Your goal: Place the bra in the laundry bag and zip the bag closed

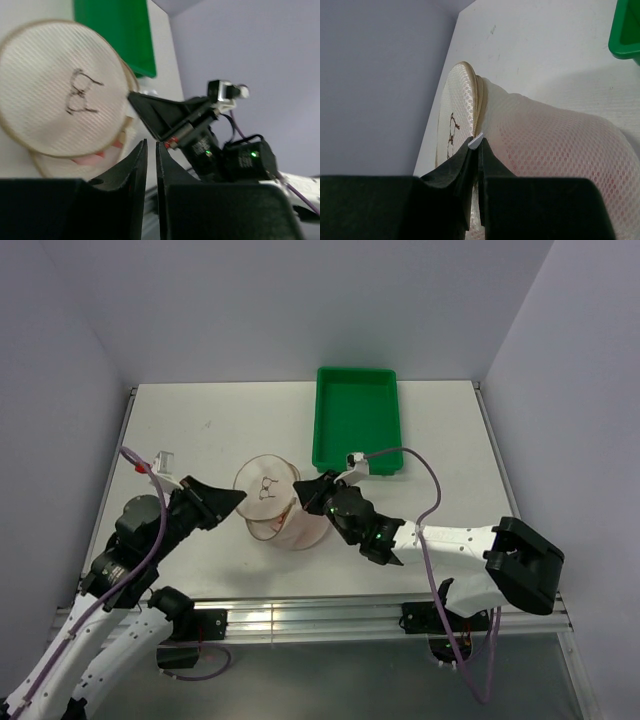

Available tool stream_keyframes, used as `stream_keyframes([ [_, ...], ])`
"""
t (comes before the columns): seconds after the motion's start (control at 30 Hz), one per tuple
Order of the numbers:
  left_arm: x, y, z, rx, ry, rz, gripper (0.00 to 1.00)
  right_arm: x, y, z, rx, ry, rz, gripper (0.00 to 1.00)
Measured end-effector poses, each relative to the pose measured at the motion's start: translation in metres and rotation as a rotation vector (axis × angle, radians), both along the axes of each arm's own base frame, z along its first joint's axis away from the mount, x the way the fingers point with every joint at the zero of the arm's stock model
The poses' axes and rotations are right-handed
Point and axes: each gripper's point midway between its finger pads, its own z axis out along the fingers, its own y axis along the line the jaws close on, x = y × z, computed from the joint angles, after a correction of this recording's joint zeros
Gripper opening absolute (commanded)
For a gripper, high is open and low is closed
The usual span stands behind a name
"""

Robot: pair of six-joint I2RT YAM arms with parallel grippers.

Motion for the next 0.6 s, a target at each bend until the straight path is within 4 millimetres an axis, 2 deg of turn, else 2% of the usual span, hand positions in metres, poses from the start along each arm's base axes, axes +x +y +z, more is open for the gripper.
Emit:
stream_keyframes([
  [0.07, -0.009, -0.015, 0.004, -0.065, -0.003, -0.056, 0.17, -0.001, 0.002, 0.000, 0.002, -0.005, -0.008, 0.00],
  [0.13, -0.015, -0.031, -0.002, -0.100, 0.016, -0.110, 0.18, -0.001, 0.003, 0.000, 0.005, -0.010, -0.012, 0.00],
  [0.23, -0.025, -0.063, -0.029, -0.086, 0.096, -0.187, 0.21, -0.001, 0.002, 0.002, 0.009, -0.015, -0.024, 0.00],
  [0.33, -0.032, -0.087, -0.047, -0.051, 0.144, -0.222, 0.26, -0.001, 0.001, 0.001, 0.007, -0.015, -0.028, 0.00],
  [0.5, -0.023, -0.090, -0.047, -0.119, 0.105, -0.159, 0.36, -0.002, 0.000, -0.001, 0.001, -0.015, -0.027, 0.00],
  [0.6, -0.017, -0.088, -0.054, -0.141, 0.102, -0.121, 0.45, -0.003, -0.003, -0.002, 0.000, -0.015, -0.027, 0.00],
])
